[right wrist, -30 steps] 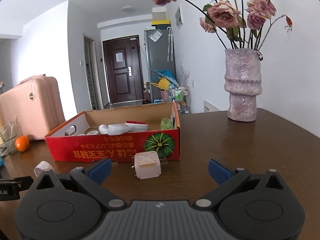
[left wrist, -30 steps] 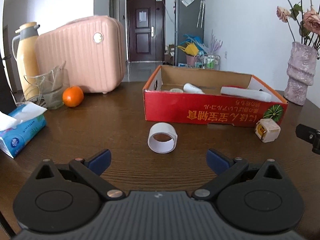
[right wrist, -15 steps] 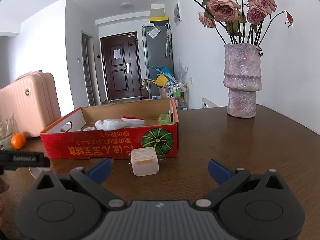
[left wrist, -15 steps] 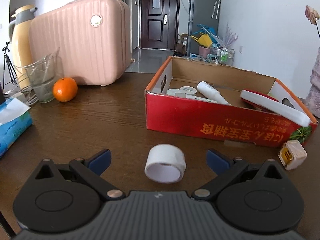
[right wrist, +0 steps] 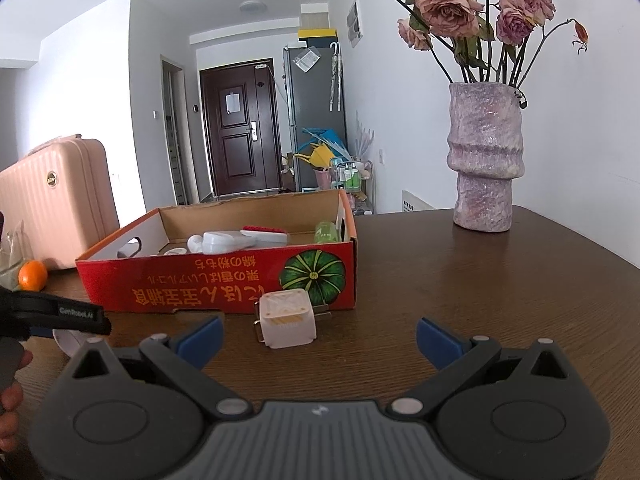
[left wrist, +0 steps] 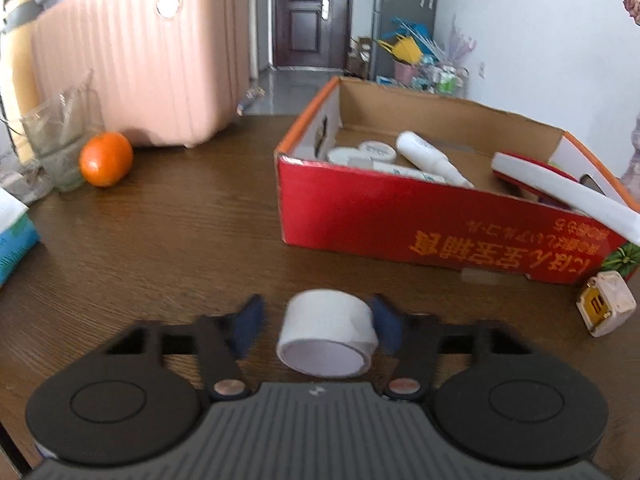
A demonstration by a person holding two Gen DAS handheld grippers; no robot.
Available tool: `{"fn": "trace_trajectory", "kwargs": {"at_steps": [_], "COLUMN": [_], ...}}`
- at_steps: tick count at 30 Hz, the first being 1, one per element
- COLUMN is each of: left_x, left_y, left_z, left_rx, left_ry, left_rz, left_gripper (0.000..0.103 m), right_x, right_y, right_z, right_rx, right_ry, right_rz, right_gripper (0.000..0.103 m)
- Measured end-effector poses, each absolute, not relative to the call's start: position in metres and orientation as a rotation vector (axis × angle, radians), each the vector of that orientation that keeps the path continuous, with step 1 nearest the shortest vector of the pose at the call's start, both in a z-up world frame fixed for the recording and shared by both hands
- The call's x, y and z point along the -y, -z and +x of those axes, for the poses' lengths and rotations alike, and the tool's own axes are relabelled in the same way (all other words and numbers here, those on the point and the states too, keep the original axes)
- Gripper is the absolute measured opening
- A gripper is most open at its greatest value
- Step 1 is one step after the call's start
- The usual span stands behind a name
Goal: Organize rigid objects
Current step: 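Reach the left gripper to the white tape roll and grasp it, then lift the white tape roll with the left gripper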
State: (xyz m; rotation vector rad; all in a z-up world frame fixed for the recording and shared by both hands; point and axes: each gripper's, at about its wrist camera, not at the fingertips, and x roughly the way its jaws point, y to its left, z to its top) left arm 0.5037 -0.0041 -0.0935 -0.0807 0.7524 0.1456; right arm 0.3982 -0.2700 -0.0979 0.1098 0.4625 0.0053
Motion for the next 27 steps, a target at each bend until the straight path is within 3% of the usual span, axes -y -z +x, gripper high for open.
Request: {"fn": "trace_trajectory", "kwargs": {"at_steps": [27], "left_x": [0.01], "left_y": [0.059], "left_z": [0.425], "left_rx": [-0.541], "left_ry": [-0.104], "left_rz": [-0.05], "left_gripper": [0.044], "right_x": [0.271], "right_y": [0.097], "right_z": [0.397], "right_rx": [-0.467], "right_ry": [-0.039], "right_rz": [0.121], "right_gripper": [0.103]}}
